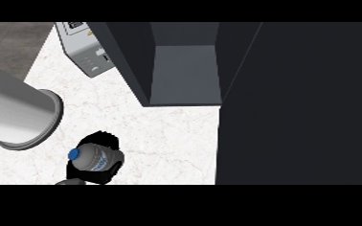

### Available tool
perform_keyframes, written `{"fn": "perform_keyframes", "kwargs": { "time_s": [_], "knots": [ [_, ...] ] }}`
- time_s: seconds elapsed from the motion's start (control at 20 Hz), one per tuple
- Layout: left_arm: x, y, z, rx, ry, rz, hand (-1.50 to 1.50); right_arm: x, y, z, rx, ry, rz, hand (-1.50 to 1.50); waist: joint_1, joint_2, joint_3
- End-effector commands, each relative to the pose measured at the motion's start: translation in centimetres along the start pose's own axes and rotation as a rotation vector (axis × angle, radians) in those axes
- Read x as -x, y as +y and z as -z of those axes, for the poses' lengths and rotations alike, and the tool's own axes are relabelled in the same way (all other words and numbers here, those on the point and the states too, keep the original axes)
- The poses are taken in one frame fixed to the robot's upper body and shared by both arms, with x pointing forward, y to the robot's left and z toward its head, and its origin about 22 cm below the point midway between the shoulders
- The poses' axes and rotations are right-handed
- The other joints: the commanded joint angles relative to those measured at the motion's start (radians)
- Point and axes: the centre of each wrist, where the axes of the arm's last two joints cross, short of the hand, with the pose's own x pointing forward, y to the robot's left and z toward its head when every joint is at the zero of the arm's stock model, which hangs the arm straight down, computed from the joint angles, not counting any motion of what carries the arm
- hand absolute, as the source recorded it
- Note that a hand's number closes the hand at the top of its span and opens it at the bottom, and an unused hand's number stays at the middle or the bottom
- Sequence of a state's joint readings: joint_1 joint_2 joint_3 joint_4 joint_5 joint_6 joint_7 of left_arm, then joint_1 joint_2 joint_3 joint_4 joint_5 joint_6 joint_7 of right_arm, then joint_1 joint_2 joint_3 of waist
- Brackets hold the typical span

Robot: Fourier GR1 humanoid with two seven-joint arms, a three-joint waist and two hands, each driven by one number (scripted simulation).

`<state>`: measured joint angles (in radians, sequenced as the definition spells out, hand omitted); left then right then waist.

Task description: Pick up the bottled water, place it into the cabinet and close the cabinet

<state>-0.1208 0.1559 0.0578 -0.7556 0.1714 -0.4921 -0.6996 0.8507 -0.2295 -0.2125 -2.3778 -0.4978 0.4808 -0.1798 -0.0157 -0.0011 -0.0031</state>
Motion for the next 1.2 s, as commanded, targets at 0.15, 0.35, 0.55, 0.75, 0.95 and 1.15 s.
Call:
{"fn": "perform_keyframes", "kwargs": {
  "time_s": [0.15, 0.35, 0.55, 0.75, 0.95, 1.15],
  "knots": [
    [-3.5, 3.6, 1.5, -0.292, -0.216, 0.031, 1.5, -4.1, 1.4, 0.0, -0.04, -0.063, 0.0, -1.5, -0.002, -0.002, 0.001],
    [-4.0, 2.3, 2.7, -0.232, -0.175, 0.025, 1.5, -4.4, 1.5, -0.6, -0.041, -0.055, 0.0, -1.5, 0.004, -0.004, 0.003],
    [-5.0, 0.9, 3.9, -0.168, -0.186, 0.051, 1.5, -4.3, 0.9, -0.5, -0.026, -0.061, 0.009, -1.5, 0.009, -0.004, 0.003],
    [-5.3, -3.6, 7.7, -0.136, -0.16, 0.036, 1.5, -5.6, 1.4, 0.2, -0.033, -0.08, -0.003, -1.5, 0.008, -0.001, 0.002],
    [-5.9, -8.0, 9.4, -0.122, -0.169, 0.034, 1.5, -3.9, 0.1, -0.5, -0.031, -0.073, -0.004, -1.5, 0.006, -0.003, 0.003],
    [-6.7, -10.6, 10.3, -0.125, -0.18, 0.068, 1.5, -4.7, 0.2, 0.1, -0.024, -0.094, 0.017, -1.5, 0.007, -0.001, 0.002]
  ]
}}
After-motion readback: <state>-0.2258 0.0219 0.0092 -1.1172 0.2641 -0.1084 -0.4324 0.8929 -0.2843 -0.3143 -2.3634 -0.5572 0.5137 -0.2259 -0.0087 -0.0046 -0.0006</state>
